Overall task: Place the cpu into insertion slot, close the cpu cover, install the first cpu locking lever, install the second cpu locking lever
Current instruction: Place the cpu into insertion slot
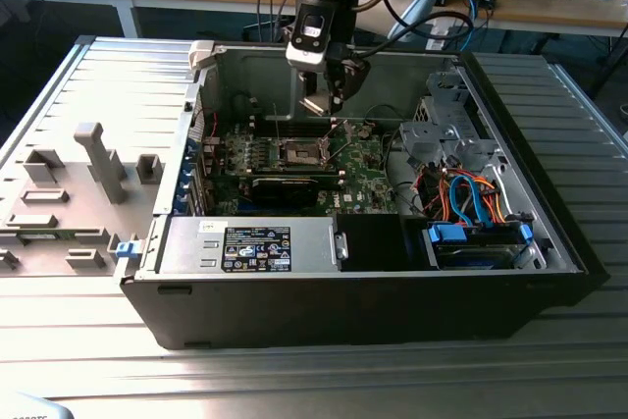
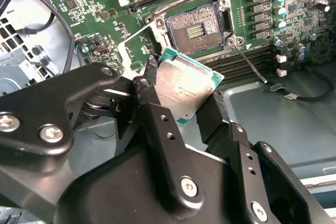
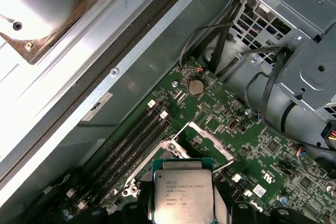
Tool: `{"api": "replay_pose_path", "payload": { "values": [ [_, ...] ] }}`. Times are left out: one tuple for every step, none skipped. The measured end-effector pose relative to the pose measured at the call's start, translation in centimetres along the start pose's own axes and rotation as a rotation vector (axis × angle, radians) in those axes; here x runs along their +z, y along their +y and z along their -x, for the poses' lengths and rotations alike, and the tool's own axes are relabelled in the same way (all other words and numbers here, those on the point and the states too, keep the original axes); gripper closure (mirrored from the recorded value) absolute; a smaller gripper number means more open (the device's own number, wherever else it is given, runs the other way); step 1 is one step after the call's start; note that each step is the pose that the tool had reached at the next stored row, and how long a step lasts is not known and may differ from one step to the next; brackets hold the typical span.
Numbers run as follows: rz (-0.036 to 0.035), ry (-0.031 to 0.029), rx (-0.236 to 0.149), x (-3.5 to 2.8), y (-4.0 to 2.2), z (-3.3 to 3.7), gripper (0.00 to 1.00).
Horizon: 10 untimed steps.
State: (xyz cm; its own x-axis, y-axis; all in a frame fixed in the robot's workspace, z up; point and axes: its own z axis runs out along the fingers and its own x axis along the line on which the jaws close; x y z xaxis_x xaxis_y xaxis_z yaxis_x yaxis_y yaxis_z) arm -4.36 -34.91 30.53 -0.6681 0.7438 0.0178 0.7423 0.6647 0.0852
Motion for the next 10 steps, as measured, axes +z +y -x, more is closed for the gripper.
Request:
{"api": "replay_pose_path", "payload": {
  "values": [
    [0.0000,-0.0005,0.006,0.00,0.00,0.00,0.46],
    [0.0001,-0.0008,0.009,0.01,0.00,0.00,0.46],
    [0.0001,-0.0012,0.013,0.01,0.00,0.00,0.46],
    [0.0002,-0.0015,0.016,0.01,0.00,0.00,0.46],
    [0.0002,-0.0019,0.021,0.02,0.00,0.00,0.46],
    [0.0004,-0.0023,0.026,0.02,0.00,0.00,0.46],
    [0.0004,-0.0026,0.030,0.02,0.00,0.00,0.46],
    [0.0005,-0.0031,0.035,0.03,0.00,0.00,0.46],
    [0.0006,-0.0034,0.039,0.03,0.00,0.00,0.46],
    [0.0007,-0.0040,0.046,0.04,0.00,0.00,0.46]
  ]
}}
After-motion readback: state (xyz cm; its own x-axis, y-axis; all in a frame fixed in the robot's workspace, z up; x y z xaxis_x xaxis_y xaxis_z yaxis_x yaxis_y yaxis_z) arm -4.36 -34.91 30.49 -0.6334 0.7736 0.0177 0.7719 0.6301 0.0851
